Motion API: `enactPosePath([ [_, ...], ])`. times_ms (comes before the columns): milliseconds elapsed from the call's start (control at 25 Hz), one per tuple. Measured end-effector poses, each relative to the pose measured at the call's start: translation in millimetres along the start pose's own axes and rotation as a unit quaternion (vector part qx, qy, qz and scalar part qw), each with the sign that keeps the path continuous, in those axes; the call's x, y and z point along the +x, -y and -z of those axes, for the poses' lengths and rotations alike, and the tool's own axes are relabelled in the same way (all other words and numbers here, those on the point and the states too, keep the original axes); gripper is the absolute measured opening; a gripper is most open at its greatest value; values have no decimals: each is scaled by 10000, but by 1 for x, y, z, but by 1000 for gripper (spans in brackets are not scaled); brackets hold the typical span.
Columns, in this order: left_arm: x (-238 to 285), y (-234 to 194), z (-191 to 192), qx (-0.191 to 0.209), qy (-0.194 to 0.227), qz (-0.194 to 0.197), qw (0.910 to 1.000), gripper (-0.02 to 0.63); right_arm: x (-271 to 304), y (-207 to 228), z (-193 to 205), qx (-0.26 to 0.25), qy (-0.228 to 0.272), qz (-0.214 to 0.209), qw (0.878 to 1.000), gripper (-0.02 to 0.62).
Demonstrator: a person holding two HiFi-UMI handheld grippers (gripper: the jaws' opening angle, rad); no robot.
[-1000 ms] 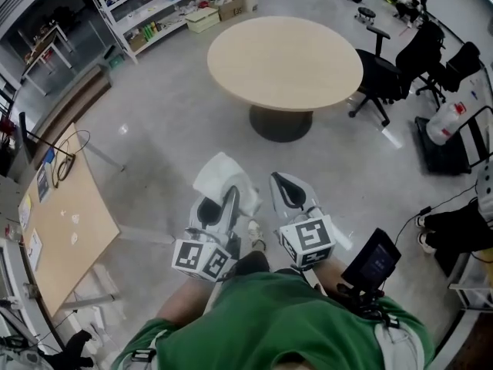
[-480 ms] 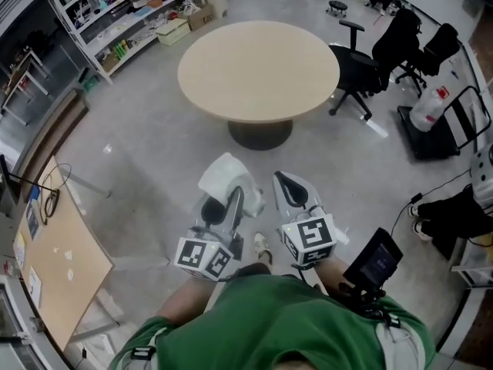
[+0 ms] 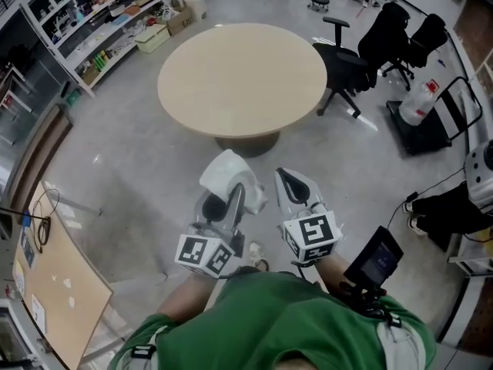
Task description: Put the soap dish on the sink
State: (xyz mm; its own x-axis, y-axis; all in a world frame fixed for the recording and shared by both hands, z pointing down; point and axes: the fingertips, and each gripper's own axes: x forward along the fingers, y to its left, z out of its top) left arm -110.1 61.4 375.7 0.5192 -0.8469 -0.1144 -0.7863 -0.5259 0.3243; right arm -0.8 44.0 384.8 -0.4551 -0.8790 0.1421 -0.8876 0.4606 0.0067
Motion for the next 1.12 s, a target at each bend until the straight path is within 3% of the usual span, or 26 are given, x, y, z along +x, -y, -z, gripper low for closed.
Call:
enactPosePath([
  [680,68,-10,5,-69,-187,181,9996,161,27,67,-6,160,83,496,9986,3],
  [1120,112,-2,5,78,33,-156,9998,161,47,111,-20,63,242,83,9997,3],
])
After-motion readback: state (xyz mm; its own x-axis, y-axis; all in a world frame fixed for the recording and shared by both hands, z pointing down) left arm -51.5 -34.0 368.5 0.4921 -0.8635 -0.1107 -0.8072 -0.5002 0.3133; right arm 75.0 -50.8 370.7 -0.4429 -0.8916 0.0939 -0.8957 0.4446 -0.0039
